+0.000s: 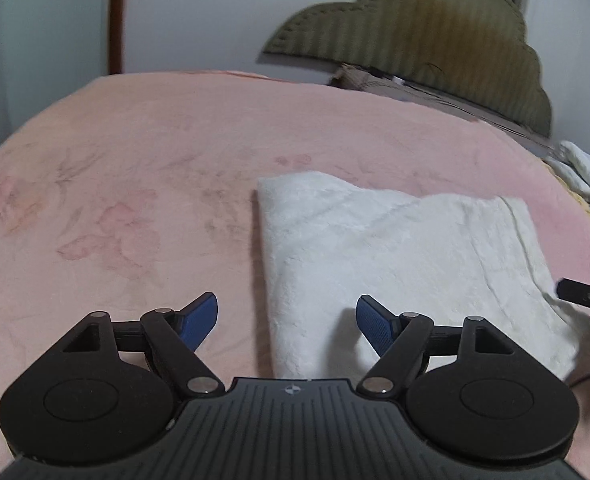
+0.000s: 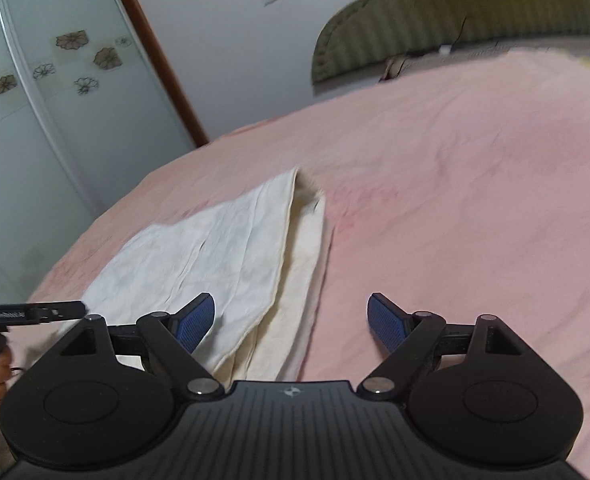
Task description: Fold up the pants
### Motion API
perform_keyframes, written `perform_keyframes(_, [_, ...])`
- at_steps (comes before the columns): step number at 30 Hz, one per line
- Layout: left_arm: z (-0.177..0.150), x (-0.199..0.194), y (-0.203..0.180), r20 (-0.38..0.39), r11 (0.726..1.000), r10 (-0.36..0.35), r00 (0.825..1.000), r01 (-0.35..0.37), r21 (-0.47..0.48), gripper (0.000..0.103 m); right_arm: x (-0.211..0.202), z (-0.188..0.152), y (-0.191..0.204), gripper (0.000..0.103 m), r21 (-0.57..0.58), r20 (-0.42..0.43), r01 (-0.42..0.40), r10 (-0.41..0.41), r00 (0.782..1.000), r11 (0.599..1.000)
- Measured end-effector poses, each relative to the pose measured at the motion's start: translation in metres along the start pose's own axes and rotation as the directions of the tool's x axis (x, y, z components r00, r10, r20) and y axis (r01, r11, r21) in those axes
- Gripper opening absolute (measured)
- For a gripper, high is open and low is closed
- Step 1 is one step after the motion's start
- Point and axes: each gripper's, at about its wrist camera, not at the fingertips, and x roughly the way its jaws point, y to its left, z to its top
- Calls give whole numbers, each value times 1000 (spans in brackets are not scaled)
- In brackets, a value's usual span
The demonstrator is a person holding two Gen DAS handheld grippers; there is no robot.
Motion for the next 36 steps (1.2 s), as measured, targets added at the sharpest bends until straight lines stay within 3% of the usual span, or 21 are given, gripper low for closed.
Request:
perform_keyframes(3, [4, -2, -17, 28, 991, 131, 991, -132, 21, 83, -4, 2, 24, 87, -59, 43, 27, -25, 999, 998])
perform_keyframes(5, [4, 3, -30, 21, 977, 207, 978, -208, 41, 86, -3, 1, 43, 100, -96, 63, 22, -16, 998, 995])
perform_keyframes(6, [3, 6, -35, 13, 972, 227, 974, -227, 52, 86, -2, -1, 53, 101, -117, 66, 18, -10, 998, 993])
perform_keyframes(12, [-5, 8, -50, 10, 965, 254, 967, -254, 63, 92, 17, -14, 83, 101, -220, 12, 59, -58, 998, 974])
perform_keyframes(21, [-7, 10, -48, 12, 963, 263, 965, -263, 61, 99, 29, -25, 69, 103, -184, -33, 123, -132, 991, 975])
perform_keyframes(26, [-11, 12, -49, 28, 957, 278, 960, -280, 71, 102, 33, -32, 52, 103, -45, -56, 83, -86, 995, 995])
perform_keyframes(36, [-23, 13, -50, 89, 952, 288, 954, -295, 77, 103, 32, -34, 56, 103, -49, -43, 92, -94, 995, 995])
